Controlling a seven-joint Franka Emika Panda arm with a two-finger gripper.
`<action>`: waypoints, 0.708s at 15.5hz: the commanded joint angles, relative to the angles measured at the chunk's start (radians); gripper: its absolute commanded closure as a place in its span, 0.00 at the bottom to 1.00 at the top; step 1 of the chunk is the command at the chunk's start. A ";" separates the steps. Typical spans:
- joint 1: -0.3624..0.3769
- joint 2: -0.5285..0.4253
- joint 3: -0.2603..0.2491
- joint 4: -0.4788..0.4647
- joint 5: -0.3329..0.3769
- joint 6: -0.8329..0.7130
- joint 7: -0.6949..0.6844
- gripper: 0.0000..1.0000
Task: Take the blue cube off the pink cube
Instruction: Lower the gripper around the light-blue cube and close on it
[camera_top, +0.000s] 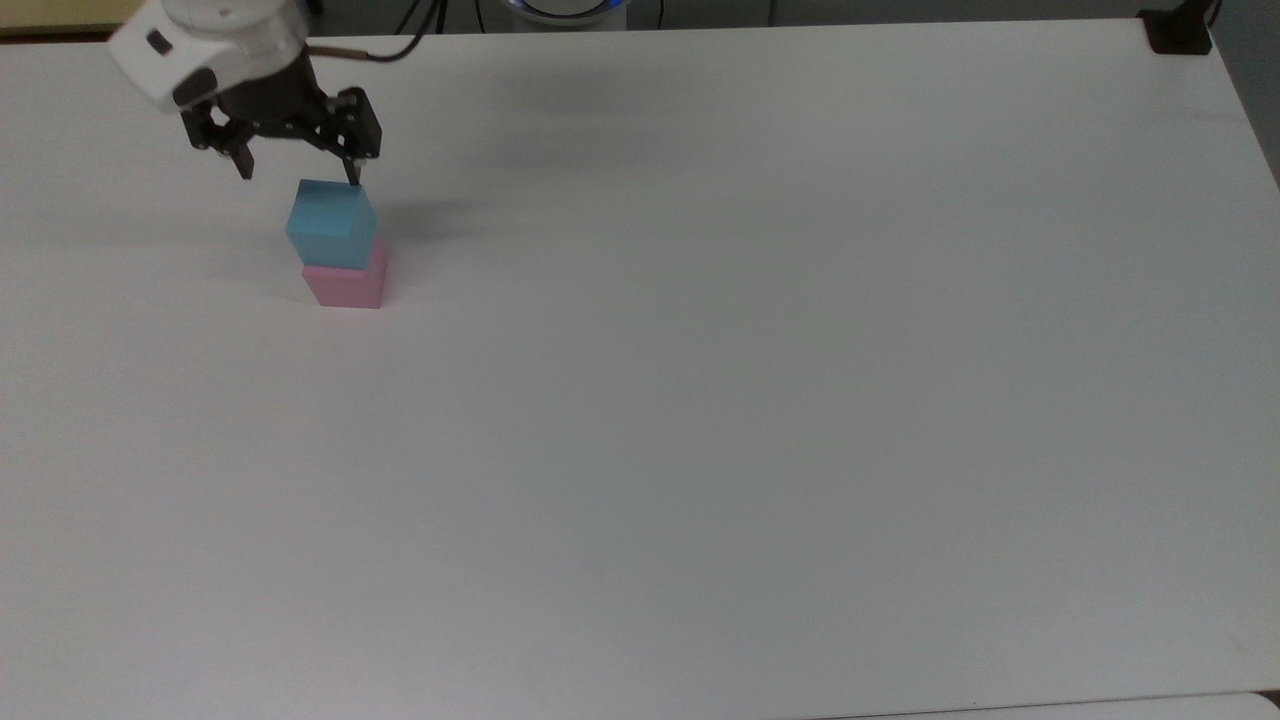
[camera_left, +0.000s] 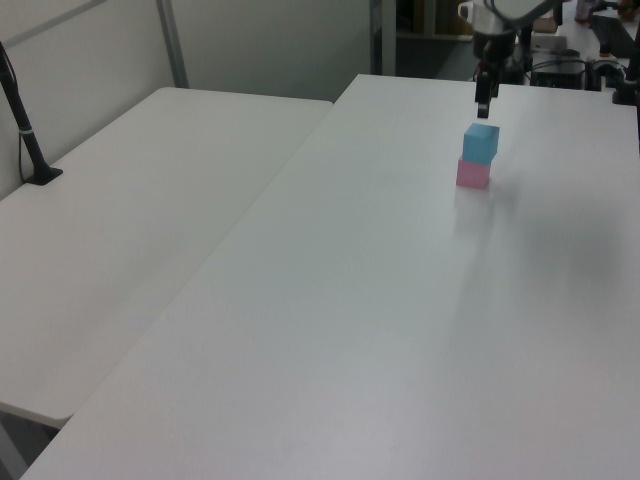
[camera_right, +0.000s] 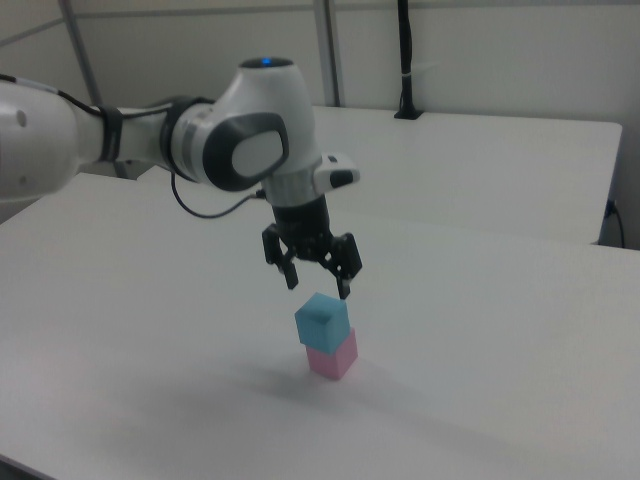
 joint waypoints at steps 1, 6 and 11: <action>0.010 0.033 -0.006 -0.032 -0.012 0.048 -0.025 0.00; 0.021 0.059 -0.003 -0.075 -0.012 0.101 -0.030 0.13; 0.023 0.061 -0.003 -0.066 -0.012 0.101 -0.068 0.64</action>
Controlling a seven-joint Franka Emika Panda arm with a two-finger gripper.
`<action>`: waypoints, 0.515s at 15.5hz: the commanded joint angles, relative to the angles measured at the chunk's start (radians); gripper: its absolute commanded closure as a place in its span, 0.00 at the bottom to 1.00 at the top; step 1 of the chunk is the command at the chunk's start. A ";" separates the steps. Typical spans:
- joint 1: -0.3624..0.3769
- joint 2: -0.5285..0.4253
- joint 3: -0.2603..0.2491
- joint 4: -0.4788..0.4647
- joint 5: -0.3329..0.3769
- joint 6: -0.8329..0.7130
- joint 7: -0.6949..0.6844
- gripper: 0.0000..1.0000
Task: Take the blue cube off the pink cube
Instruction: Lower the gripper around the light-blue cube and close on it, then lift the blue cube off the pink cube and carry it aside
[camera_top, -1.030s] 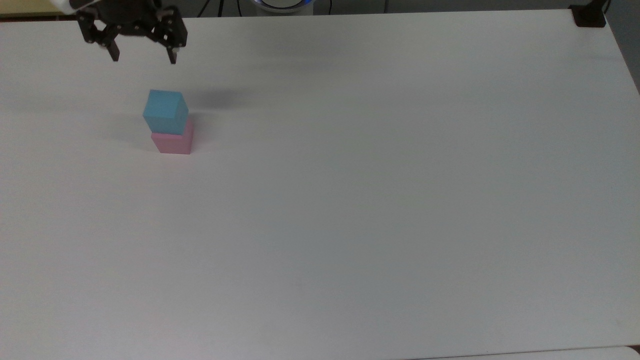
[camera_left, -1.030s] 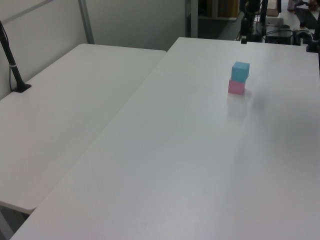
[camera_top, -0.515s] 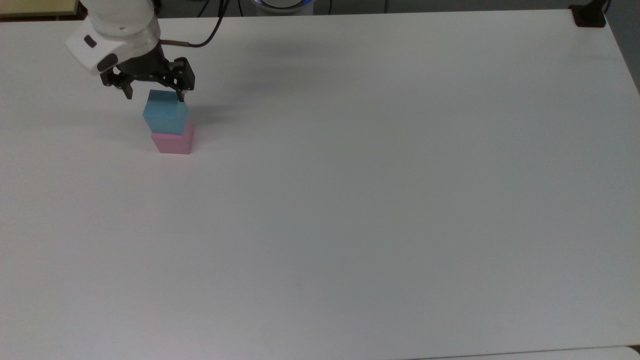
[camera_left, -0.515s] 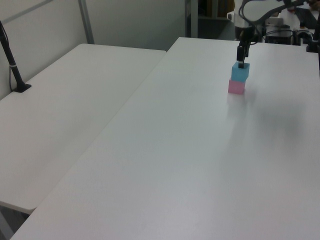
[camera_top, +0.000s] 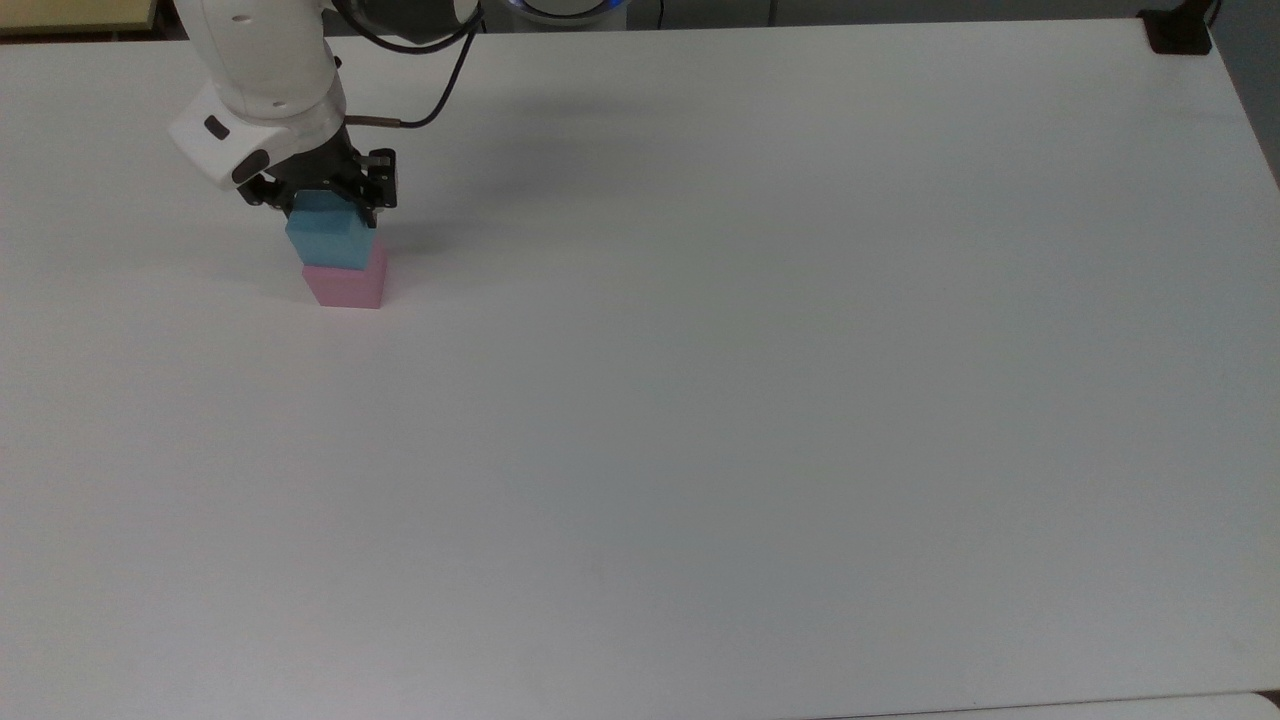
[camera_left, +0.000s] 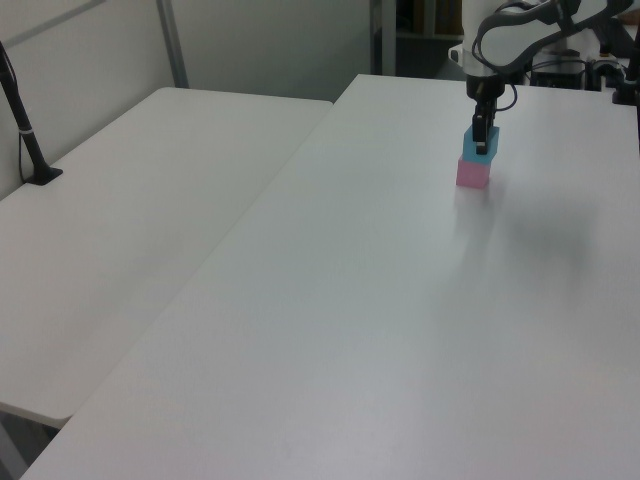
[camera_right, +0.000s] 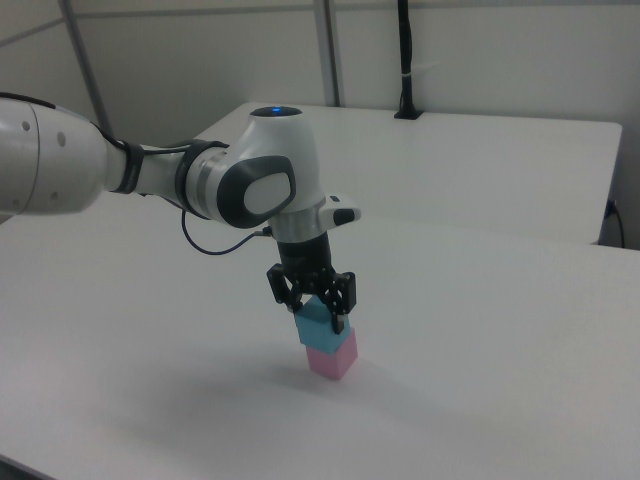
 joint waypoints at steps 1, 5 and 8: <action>0.009 -0.024 -0.006 0.000 -0.008 0.022 -0.052 0.67; 0.001 -0.018 -0.010 0.103 0.009 -0.010 -0.084 0.67; -0.004 0.056 -0.012 0.221 0.050 -0.010 -0.104 0.66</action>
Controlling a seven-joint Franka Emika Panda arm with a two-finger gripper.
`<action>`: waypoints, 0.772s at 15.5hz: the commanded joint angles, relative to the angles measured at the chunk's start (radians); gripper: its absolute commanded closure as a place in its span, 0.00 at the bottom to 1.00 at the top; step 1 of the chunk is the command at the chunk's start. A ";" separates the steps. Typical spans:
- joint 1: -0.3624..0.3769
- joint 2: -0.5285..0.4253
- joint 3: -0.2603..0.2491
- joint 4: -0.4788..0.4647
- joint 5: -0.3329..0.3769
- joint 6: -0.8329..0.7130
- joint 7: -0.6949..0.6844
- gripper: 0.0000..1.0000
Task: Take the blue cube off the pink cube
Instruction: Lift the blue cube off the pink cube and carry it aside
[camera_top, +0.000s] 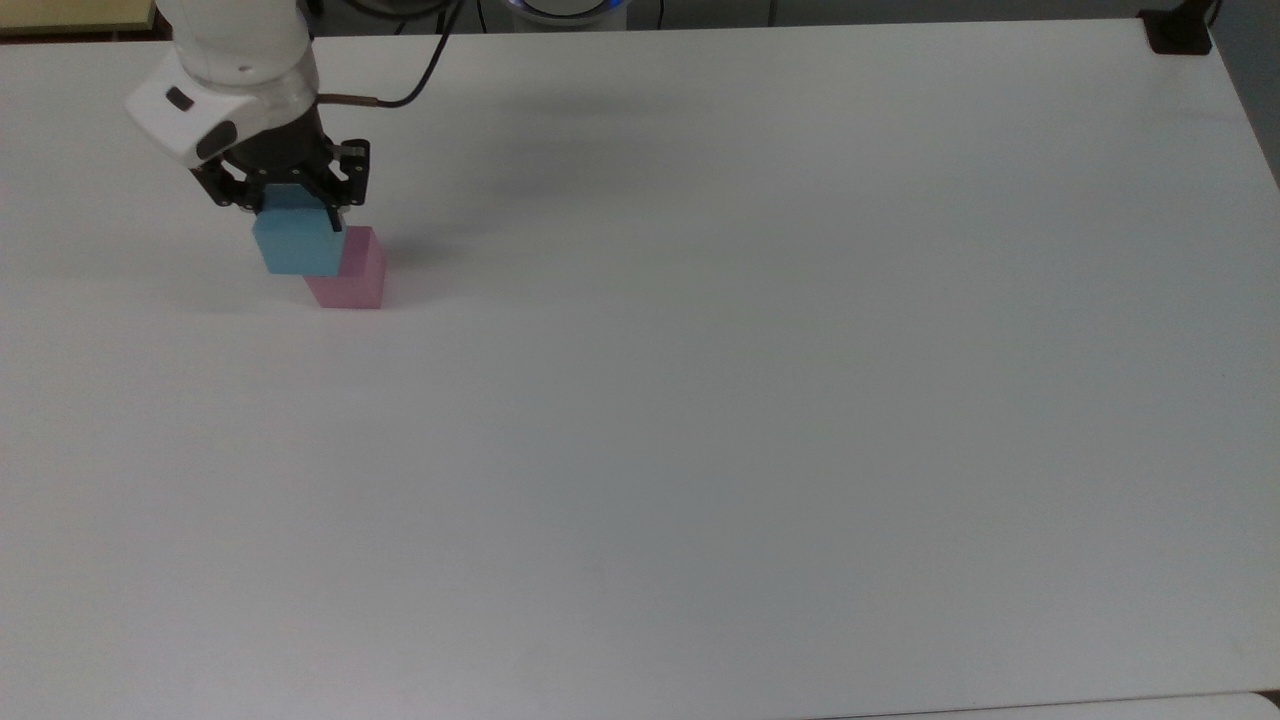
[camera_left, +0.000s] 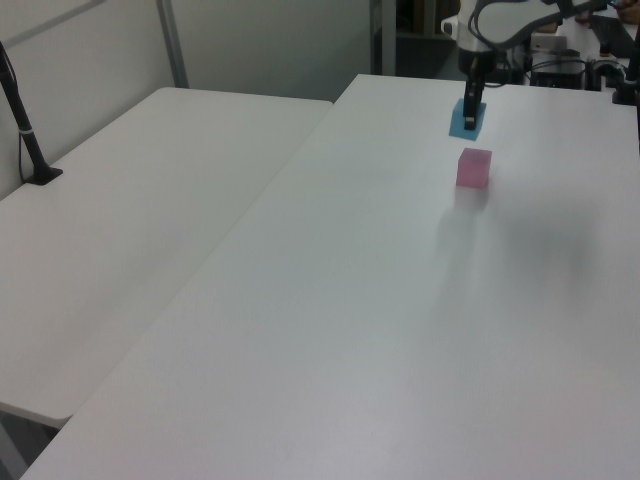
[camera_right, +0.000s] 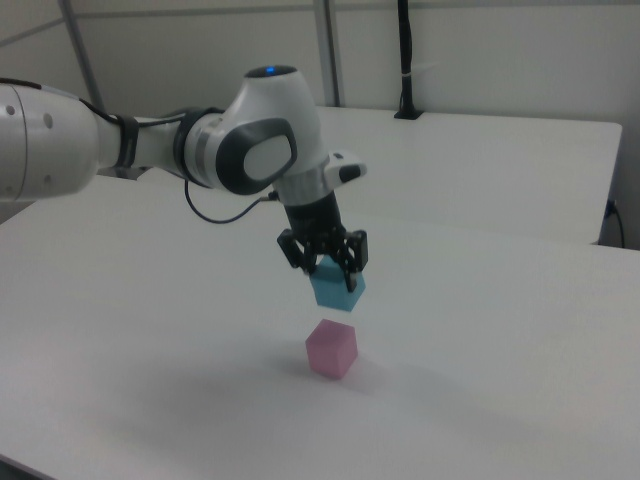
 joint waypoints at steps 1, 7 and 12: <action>-0.001 0.114 -0.009 0.173 0.080 -0.011 -0.054 0.66; -0.020 0.407 -0.001 0.448 0.172 0.039 -0.048 0.62; -0.018 0.559 0.007 0.504 0.175 0.181 0.006 0.59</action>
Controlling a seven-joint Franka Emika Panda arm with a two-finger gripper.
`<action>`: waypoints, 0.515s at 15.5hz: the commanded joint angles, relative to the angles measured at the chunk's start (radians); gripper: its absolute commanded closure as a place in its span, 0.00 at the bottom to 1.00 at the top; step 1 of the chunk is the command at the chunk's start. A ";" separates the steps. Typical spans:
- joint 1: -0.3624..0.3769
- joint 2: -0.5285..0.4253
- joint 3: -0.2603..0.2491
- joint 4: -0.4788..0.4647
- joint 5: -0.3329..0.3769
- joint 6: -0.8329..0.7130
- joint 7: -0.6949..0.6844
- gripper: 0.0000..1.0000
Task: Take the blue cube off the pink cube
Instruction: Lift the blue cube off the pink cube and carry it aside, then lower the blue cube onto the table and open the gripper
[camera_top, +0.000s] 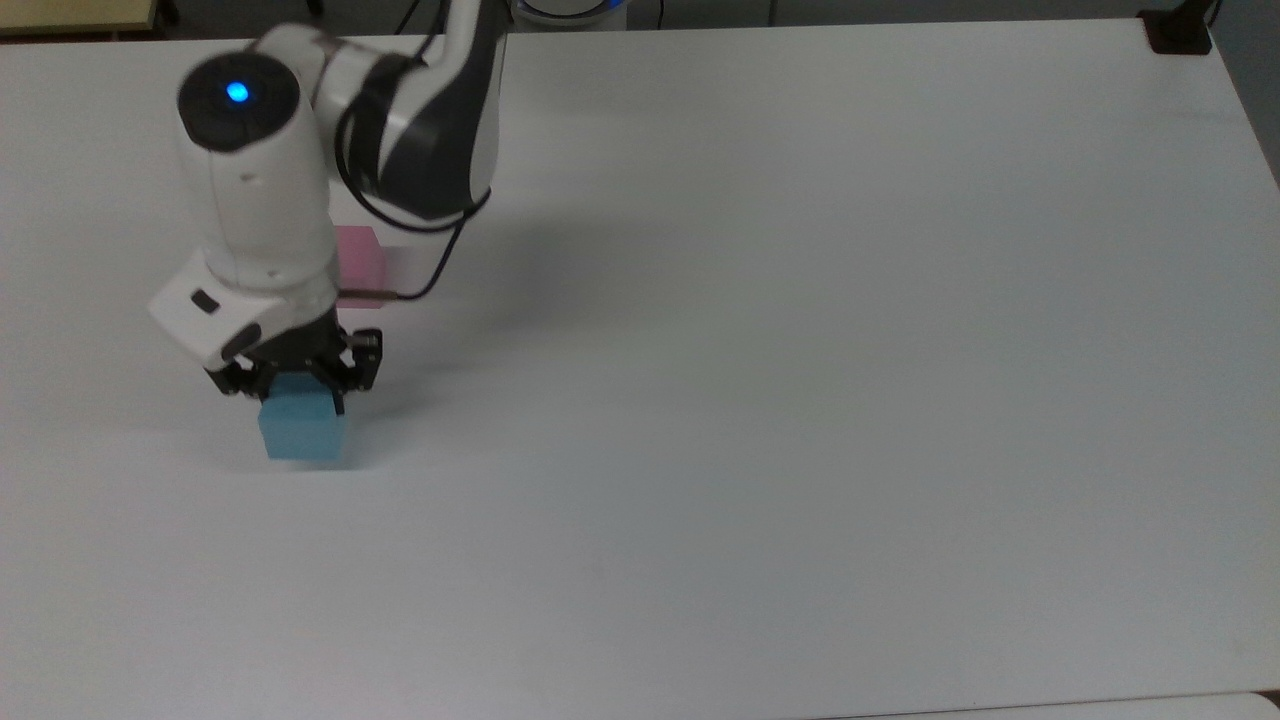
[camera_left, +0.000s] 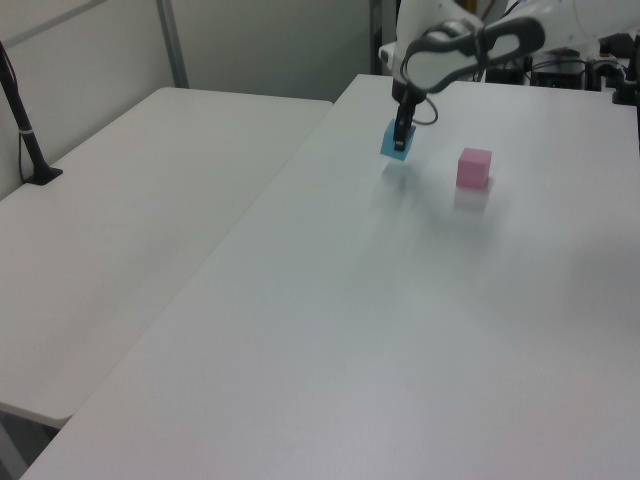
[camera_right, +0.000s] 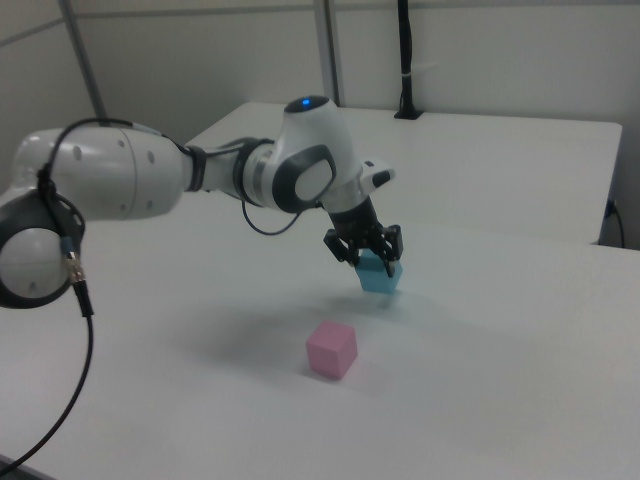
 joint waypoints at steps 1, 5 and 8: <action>-0.003 0.105 -0.004 0.077 0.020 0.047 0.028 0.54; -0.002 0.104 -0.002 0.065 0.022 0.047 0.026 0.00; -0.003 0.034 -0.002 0.031 0.025 0.040 0.028 0.00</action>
